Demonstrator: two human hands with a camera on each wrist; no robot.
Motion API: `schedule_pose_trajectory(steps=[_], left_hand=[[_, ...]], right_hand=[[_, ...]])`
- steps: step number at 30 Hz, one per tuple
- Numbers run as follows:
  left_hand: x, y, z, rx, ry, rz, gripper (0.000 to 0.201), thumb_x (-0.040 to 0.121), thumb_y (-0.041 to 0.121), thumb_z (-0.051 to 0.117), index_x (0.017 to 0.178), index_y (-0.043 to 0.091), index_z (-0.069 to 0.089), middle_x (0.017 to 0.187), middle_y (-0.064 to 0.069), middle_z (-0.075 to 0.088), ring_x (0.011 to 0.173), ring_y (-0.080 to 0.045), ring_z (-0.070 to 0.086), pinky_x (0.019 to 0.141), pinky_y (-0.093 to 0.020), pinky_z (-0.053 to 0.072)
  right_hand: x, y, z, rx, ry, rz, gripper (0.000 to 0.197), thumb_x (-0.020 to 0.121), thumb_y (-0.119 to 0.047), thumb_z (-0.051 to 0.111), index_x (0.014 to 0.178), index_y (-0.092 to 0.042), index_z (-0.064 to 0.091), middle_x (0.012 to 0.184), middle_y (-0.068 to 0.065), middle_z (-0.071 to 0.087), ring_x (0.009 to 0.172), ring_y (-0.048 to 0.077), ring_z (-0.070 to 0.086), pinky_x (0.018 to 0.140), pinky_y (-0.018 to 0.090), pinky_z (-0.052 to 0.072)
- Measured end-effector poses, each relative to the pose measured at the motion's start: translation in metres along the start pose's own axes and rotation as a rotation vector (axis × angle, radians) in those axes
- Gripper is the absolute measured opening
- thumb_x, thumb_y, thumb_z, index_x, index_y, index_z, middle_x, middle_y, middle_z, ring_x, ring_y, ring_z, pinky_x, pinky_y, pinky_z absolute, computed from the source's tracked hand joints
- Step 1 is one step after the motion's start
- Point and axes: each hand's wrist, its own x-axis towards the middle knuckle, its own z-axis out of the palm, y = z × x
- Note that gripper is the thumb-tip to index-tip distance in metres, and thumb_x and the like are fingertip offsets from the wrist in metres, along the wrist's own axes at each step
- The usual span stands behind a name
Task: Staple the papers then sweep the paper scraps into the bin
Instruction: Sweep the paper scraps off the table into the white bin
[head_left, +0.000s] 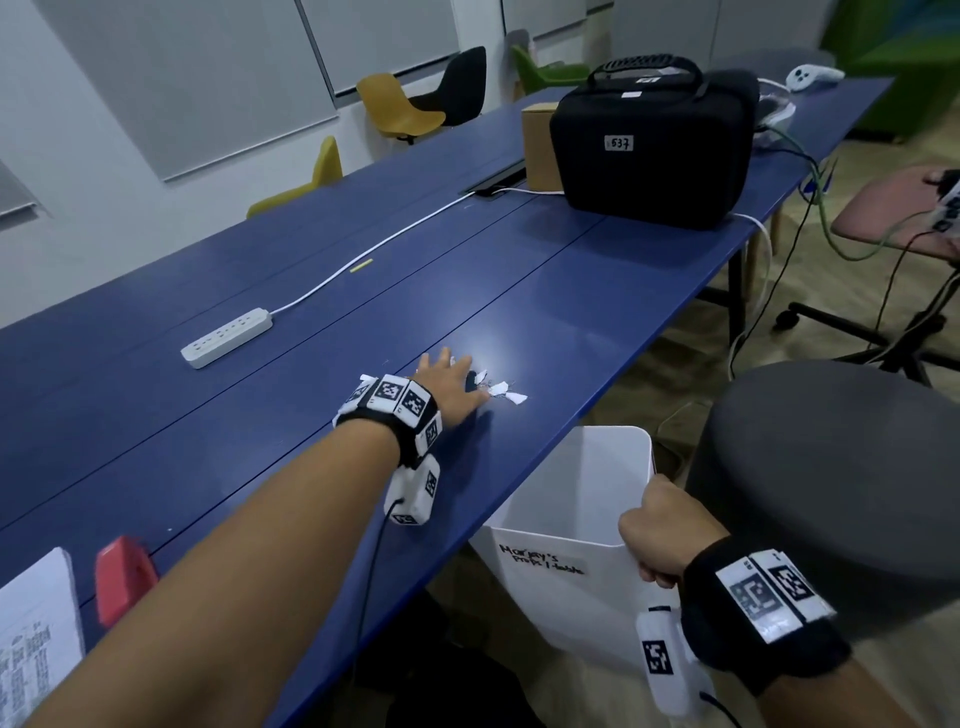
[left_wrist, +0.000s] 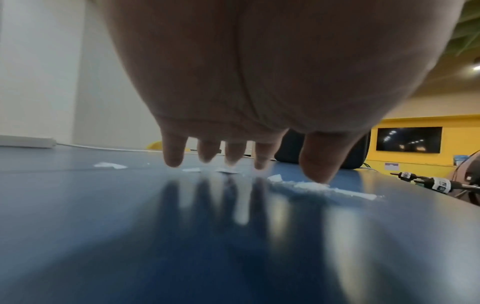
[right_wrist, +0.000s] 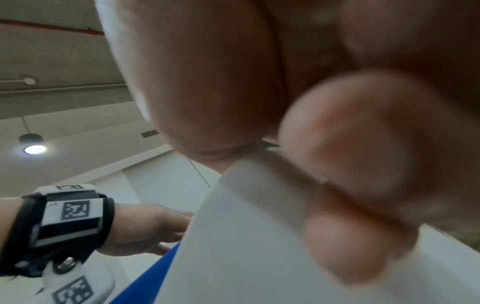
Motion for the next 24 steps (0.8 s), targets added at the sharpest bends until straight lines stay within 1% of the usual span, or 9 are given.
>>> schedule_pose_trajectory(steps=[2, 5, 8, 10, 13, 16, 18, 21, 24], left_hand=[[-0.001, 0.004, 0.005, 0.031, -0.02, 0.065, 0.056, 0.095, 0.046, 0.045, 0.145, 0.025, 0.034, 0.153, -0.006, 0.03, 0.145, -0.036, 0.022, 0.114, -0.053, 0.029], [-0.016, 0.018, 0.012, 0.018, -0.078, 0.187, 0.055, 0.097, 0.039, 0.043, 0.149, 0.025, 0.03, 0.156, -0.002, 0.024, 0.149, -0.03, 0.015, 0.116, -0.056, 0.025], [-0.046, 0.034, 0.02, 0.034, -0.117, 0.349, 0.054, 0.098, 0.035, 0.043, 0.149, 0.023, 0.028, 0.158, 0.002, 0.02, 0.148, -0.025, 0.016, 0.118, -0.056, 0.021], [-0.072, 0.046, 0.027, 0.048, -0.153, 0.43, 0.054, 0.1, 0.032, 0.042, 0.151, 0.02, 0.026, 0.163, 0.0, 0.012, 0.151, -0.022, 0.009, 0.121, -0.056, 0.015], [-0.108, 0.06, 0.039, 0.133, -0.198, 0.514, 0.06, 0.103, 0.032, 0.037, 0.157, 0.018, 0.014, 0.167, -0.003, -0.004, 0.154, -0.022, -0.007, 0.123, -0.048, 0.004], [-0.127, 0.067, 0.05, 0.062, -0.225, 0.574, 0.06, 0.103, 0.036, 0.038, 0.157, 0.021, 0.016, 0.167, 0.001, 0.002, 0.154, -0.016, 0.001, 0.125, -0.038, 0.004], [-0.126, 0.065, 0.047, -0.073, -0.163, 0.584, 0.056, 0.101, 0.035, 0.042, 0.154, 0.024, 0.027, 0.166, 0.005, 0.014, 0.153, -0.013, 0.015, 0.124, -0.034, 0.013], [-0.101, 0.043, 0.022, -0.224, 0.086, 0.481, 0.049, 0.099, 0.032, 0.05, 0.146, 0.024, 0.044, 0.16, 0.005, 0.033, 0.146, -0.015, 0.033, 0.12, -0.031, 0.025], [-0.054, -0.003, -0.006, -0.238, 0.194, 0.203, 0.058, 0.098, 0.032, 0.052, 0.151, 0.017, 0.035, 0.163, -0.004, 0.026, 0.151, -0.02, 0.024, 0.122, -0.032, 0.019]], right_hand=[[0.001, -0.002, 0.001, -0.016, 0.009, 0.004, 0.034, 0.087, -0.012, 0.046, 0.12, -0.007, 0.04, 0.086, 0.019, 0.065, 0.051, 0.022, 0.056, 0.037, 0.021, 0.04], [0.004, -0.002, 0.001, -0.015, -0.001, 0.009, 0.033, 0.088, -0.012, 0.047, 0.12, -0.009, 0.04, 0.087, 0.019, 0.065, 0.052, 0.022, 0.056, 0.037, 0.02, 0.04], [0.004, -0.003, 0.0, -0.01, -0.017, 0.011, 0.035, 0.089, -0.013, 0.047, 0.123, -0.009, 0.04, 0.088, 0.019, 0.064, 0.051, 0.02, 0.055, 0.036, 0.019, 0.04], [0.004, -0.003, -0.002, -0.017, -0.017, 0.006, 0.036, 0.089, -0.013, 0.047, 0.124, -0.008, 0.041, 0.088, 0.02, 0.064, 0.05, 0.02, 0.054, 0.038, 0.02, 0.04], [0.004, -0.003, -0.004, -0.009, -0.018, -0.009, 0.038, 0.087, -0.011, 0.047, 0.124, -0.003, 0.042, 0.077, 0.019, 0.064, 0.043, 0.02, 0.052, 0.038, 0.02, 0.04], [0.002, -0.001, -0.006, 0.005, -0.012, -0.019, 0.039, 0.085, -0.011, 0.046, 0.123, 0.0, 0.043, 0.072, 0.019, 0.064, 0.038, 0.019, 0.051, 0.036, 0.02, 0.039], [0.003, 0.002, -0.007, 0.0, -0.008, -0.013, 0.038, 0.086, -0.012, 0.046, 0.123, -0.002, 0.042, 0.075, 0.02, 0.065, 0.04, 0.02, 0.053, 0.037, 0.02, 0.04], [0.005, 0.005, -0.009, -0.012, -0.011, -0.002, 0.039, 0.085, -0.013, 0.046, 0.123, -0.004, 0.043, 0.08, 0.021, 0.066, 0.047, 0.023, 0.054, 0.039, 0.022, 0.042], [0.006, 0.007, -0.01, -0.001, -0.017, -0.019, 0.04, 0.082, -0.01, 0.045, 0.121, -0.003, 0.047, 0.078, 0.023, 0.064, 0.041, 0.022, 0.052, 0.037, 0.02, 0.04]])
